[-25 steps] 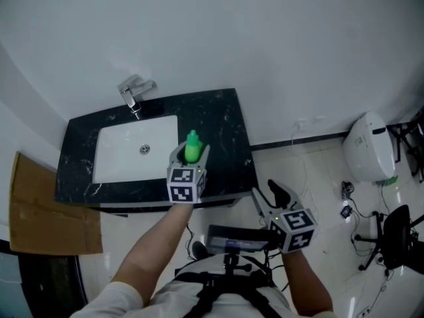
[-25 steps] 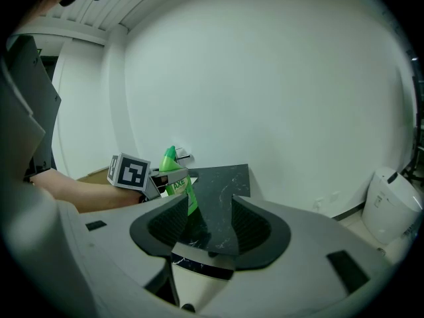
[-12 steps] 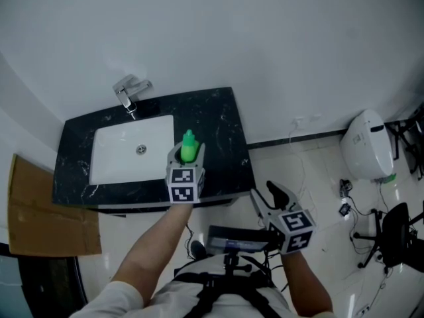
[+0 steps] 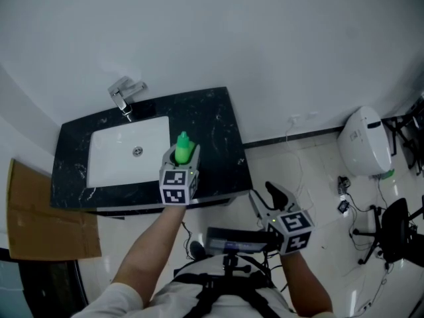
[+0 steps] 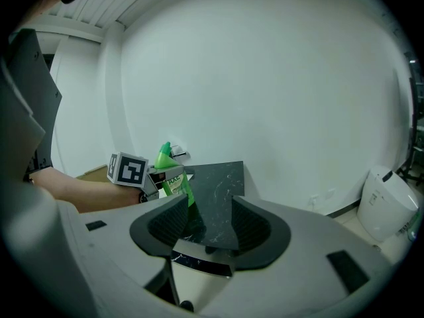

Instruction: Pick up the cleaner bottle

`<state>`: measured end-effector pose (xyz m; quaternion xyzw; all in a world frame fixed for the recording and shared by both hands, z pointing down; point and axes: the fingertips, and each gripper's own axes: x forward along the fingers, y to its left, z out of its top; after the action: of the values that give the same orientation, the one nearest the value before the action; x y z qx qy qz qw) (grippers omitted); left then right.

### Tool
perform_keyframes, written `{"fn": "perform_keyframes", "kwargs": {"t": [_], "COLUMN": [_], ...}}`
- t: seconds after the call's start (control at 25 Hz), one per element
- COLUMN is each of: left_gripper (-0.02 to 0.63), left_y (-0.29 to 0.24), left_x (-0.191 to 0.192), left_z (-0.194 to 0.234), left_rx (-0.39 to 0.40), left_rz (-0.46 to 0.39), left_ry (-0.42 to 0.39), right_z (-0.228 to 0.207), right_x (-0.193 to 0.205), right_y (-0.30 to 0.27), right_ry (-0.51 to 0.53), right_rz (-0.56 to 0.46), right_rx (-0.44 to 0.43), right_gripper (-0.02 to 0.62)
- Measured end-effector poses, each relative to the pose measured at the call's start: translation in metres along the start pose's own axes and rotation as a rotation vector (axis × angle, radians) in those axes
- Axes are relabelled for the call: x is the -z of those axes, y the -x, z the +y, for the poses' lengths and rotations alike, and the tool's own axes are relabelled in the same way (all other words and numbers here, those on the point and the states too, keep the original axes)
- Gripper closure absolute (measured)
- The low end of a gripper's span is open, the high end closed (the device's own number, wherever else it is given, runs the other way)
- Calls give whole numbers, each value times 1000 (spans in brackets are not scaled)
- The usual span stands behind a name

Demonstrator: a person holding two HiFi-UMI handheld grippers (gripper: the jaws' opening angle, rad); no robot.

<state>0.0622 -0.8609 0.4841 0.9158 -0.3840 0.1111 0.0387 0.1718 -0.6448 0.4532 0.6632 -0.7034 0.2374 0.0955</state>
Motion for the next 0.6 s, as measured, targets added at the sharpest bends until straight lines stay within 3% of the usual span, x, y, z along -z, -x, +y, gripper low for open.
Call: {"fn": "perform_keyframes", "kwargs": {"t": [0.6], "left_gripper": [434], "left_y": [29], "left_x": [-30], "left_z": [-1], "left_rx": [46], "left_rz": [-68], "left_ry": [8], "right_z": [14], "right_x": [0], "right_y": [-2], "right_ry": [13], "right_rz": [-2], "right_rx": [-29], "right_gripper": [399]}}
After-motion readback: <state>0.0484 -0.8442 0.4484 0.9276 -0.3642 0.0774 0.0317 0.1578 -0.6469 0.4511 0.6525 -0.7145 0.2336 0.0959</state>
